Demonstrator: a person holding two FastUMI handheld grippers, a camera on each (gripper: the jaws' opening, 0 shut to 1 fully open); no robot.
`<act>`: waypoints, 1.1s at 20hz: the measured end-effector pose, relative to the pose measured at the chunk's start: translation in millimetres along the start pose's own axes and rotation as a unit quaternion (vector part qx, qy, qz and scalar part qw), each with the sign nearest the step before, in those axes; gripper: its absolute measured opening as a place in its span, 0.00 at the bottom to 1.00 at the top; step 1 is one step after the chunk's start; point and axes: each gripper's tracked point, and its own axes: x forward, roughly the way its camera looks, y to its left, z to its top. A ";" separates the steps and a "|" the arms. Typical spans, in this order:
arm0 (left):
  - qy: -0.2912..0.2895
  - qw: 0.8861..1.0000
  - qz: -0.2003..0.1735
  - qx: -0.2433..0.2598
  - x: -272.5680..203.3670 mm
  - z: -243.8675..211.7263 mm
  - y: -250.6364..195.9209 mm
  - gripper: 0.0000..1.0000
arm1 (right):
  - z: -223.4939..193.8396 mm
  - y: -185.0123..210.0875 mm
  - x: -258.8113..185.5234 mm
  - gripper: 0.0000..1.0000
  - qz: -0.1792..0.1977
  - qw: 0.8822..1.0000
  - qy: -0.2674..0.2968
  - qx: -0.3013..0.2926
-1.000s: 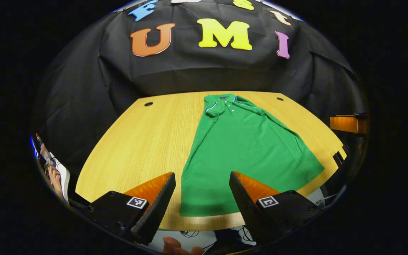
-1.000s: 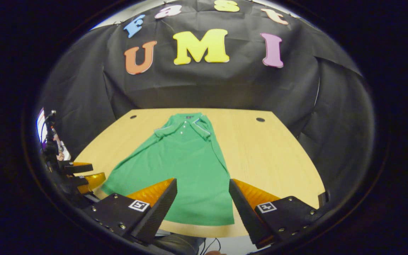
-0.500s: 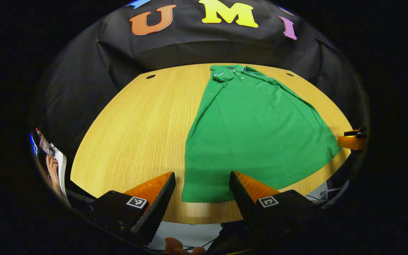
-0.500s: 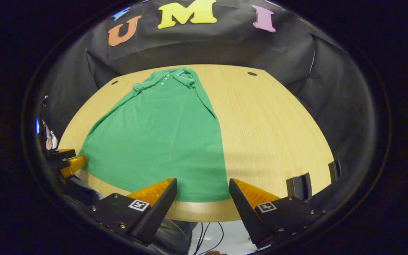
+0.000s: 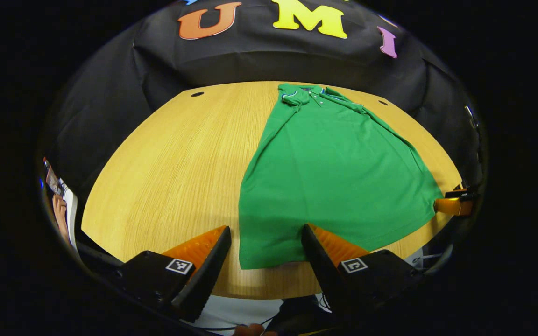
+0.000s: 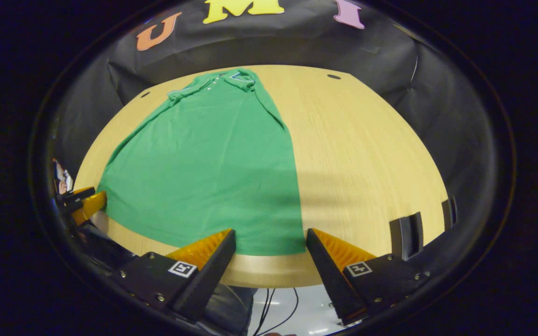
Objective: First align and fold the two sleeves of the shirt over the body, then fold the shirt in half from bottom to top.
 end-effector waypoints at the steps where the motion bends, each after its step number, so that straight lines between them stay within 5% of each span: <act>1: -0.001 1.000 0.002 0.000 1.6 -0.6 1.2 0.99 | -0.8 0.0 0.0 1.00 -0.001 1.000 0.008 0.007; 3: 0.013 1.000 -0.008 0.001 0.9 -1.8 -5.4 0.98 | 0.2 1.3 2.2 1.00 -0.007 1.000 0.011 0.026; 4: 0.019 1.000 -0.016 0.004 2.3 1.1 -9.6 0.99 | 4.1 10.0 0.7 0.68 -0.001 0.999 0.005 0.041; 6: 0.024 0.999 -0.020 -0.035 1.9 1.8 -12.9 0.35 | 6.6 22.8 2.1 0.05 0.015 0.996 -0.004 0.083; 7: 0.024 0.998 -0.014 -0.057 1.1 4.5 -11.2 0.04 | 7.2 20.7 6.4 0.07 0.016 0.996 -0.005 0.086; 14: 0.040 0.995 -0.023 -0.087 -1.9 2.8 -14.7 0.03 | 13.0 22.0 -2.3 0.01 0.023 0.995 -0.002 0.102; 22: -0.005 0.996 -0.027 -0.088 -23.7 54.6 -17.3 0.03 | 74.0 24.5 -33.1 0.01 0.029 0.994 -0.087 0.064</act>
